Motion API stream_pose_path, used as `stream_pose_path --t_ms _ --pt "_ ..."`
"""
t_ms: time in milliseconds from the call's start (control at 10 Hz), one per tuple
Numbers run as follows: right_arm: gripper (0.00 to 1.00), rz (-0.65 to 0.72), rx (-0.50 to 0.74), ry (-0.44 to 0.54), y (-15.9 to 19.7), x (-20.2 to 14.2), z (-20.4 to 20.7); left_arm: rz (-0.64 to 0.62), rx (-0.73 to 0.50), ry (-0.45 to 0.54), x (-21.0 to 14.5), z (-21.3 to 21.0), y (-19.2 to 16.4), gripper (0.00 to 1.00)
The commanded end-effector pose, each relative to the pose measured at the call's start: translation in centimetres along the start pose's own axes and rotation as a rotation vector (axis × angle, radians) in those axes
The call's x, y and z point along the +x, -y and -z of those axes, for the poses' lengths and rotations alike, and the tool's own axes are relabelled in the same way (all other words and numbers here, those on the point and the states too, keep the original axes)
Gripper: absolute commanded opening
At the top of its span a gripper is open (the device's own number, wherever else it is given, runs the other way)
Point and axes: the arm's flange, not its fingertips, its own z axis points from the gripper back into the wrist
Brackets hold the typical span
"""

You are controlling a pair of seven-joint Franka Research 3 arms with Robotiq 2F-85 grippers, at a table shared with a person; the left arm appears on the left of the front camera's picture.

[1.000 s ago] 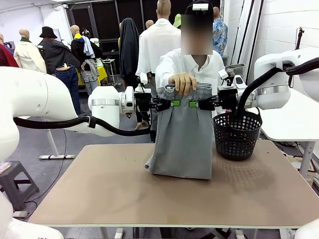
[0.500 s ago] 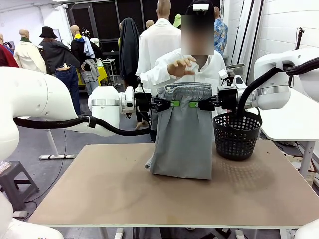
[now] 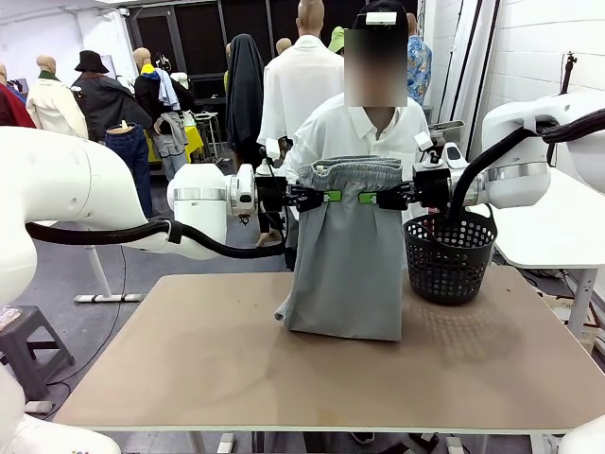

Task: Fold the training pants.
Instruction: Fold the Training pants in half.

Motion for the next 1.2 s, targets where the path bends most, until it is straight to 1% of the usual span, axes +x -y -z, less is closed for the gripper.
stream_pose_path --t_ms 0,1100 --pt "0.0 0.006 0.003 0.007 -0.13 0.33 0.08 0.016 -0.004 0.03 0.08 -0.03 0.44 0.0" --pt "0.0 0.006 0.003 0.007 -0.13 0.33 0.08 0.016 -0.004 0.03 0.08 -0.03 0.44 0.0"
